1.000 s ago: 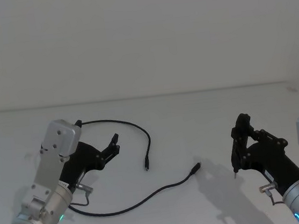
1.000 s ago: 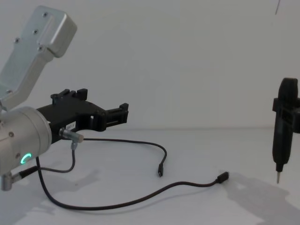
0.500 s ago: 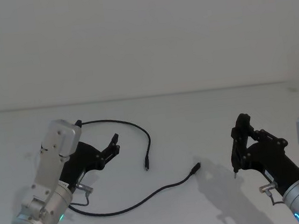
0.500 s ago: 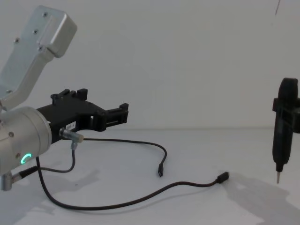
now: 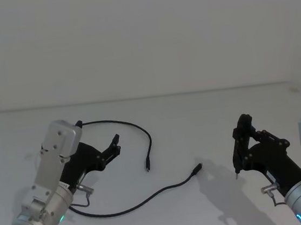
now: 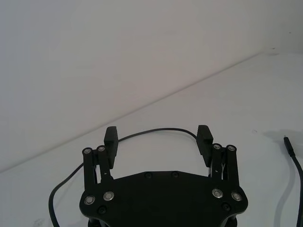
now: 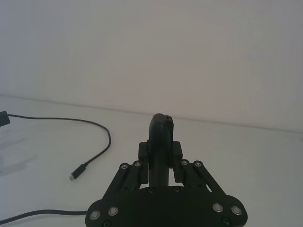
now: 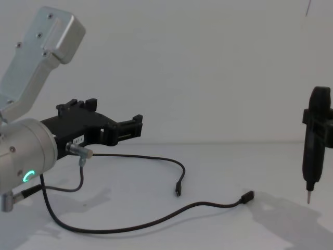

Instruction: Pick up the data cable with the one hand.

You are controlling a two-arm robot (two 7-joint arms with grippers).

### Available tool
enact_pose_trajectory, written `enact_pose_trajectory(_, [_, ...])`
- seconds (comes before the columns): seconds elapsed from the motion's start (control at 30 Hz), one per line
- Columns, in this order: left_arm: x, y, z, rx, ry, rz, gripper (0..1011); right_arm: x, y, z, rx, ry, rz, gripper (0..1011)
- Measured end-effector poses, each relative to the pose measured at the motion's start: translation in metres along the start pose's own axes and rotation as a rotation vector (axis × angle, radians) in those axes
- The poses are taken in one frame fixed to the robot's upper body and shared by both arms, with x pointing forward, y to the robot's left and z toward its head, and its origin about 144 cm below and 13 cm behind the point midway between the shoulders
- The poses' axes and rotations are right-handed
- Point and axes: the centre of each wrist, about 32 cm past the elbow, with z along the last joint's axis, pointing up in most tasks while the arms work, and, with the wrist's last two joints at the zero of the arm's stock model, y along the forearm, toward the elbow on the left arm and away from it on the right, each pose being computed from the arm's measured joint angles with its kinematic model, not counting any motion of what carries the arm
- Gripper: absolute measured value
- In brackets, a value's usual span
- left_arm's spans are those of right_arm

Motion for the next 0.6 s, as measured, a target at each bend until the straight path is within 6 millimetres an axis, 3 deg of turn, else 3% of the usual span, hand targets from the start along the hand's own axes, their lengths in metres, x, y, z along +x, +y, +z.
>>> enact_pose_trajectory(0.6, [0.011,-0.001,0.007,0.015,-0.028,-0.164,1001,0.0,0.0,0.0,0.0,0.0,0.0,279])
